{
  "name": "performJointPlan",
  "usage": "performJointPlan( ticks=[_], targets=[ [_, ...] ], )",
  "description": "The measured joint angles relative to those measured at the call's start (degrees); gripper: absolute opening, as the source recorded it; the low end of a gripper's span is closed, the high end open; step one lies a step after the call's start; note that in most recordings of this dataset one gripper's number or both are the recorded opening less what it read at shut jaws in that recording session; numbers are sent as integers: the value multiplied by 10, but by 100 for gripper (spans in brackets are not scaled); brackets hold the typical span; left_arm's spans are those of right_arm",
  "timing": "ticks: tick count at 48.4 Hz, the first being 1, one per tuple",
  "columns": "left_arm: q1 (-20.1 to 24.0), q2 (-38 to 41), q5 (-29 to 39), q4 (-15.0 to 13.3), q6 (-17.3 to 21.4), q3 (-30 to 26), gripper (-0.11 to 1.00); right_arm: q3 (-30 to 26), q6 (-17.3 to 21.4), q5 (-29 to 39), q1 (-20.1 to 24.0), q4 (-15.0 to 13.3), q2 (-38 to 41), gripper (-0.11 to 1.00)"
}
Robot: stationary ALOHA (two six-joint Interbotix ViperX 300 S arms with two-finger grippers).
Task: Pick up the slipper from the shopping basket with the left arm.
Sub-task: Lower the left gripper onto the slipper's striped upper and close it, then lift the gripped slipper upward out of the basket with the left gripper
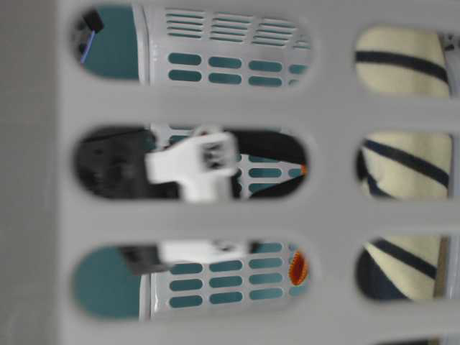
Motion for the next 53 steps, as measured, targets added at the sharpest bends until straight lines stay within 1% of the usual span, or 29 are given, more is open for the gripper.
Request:
performJointPlan(
  ticks=[10, 19, 27, 35, 37, 40, 44, 49, 53],
  targets=[
    [-2, -8, 73, 0, 0, -55, 8, 0, 0, 0, 1, 0, 0, -1],
    [-4, -9, 150, 0, 0, -136, 8, 0, 0, 0, 1, -1, -1, -1],
    [-5, -9, 239, 0, 1, -236, 8, 2, 0, 0, 0, -1, -5, -1],
    [-5, 1, 332, 0, 1, -355, 8, 4, 0, 0, 1, 0, -13, -1],
    [-5, 14, 356, 0, 1, -395, 8, 4, 0, 0, 0, 0, -15, -1],
    [-5, 30, 378, 0, 1, -439, 8, 4, 0, 4, 0, 0, -18, -1],
    [-5, 56, 391, 0, 1, -504, 8, 4, 0, 11, 0, 0, -21, -1],
    [-5, 75, 403, 0, 1, -548, 8, 4, 0, 15, -1, 0, -24, -1],
    [-5, 81, 409, 0, 2, -555, 8, 4, -1, 15, -2, 0, -25, -1]
  ],
)
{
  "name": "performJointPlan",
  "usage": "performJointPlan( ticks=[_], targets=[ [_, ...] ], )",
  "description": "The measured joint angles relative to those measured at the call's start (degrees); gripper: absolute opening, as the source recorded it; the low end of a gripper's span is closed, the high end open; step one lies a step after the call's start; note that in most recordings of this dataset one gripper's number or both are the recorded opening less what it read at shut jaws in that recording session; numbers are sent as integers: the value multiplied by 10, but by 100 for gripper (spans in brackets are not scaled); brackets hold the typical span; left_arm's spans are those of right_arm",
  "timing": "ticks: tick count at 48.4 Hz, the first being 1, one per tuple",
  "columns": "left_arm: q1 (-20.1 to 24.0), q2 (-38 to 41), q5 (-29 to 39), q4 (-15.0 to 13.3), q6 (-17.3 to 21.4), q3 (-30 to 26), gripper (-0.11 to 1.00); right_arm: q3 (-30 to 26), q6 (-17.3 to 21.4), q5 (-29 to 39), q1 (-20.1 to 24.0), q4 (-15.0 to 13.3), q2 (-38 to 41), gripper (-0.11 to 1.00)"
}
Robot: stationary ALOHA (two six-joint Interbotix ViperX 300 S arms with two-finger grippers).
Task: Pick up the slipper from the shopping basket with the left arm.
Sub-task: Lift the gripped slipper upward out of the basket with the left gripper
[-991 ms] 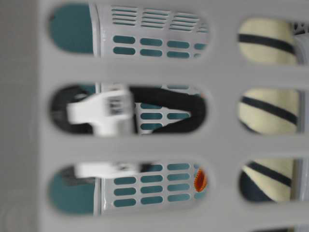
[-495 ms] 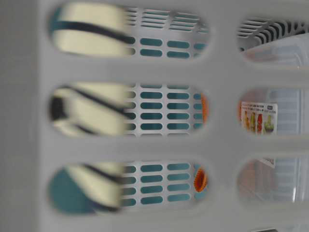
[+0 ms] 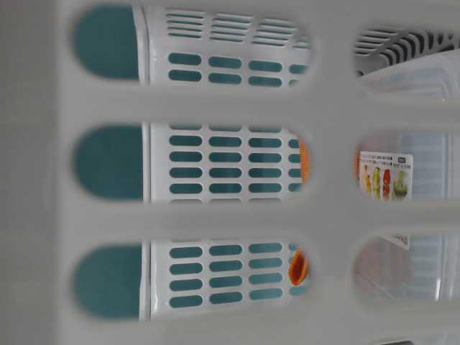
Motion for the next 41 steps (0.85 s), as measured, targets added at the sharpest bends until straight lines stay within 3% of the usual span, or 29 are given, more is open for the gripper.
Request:
performJointPlan(
  ticks=[10, 30, 41],
  targets=[
    [2, -4, 10, 0, 0, 25, 8, 1, 1, 0, -1, -1, -2, -1],
    [25, -84, 13, 3, 5, 192, 8, 0, 1, 0, -1, 0, -4, -1],
    [25, -92, 3, 4, 7, 203, 8, 1, 0, 1, -2, -1, -4, -1]
  ],
)
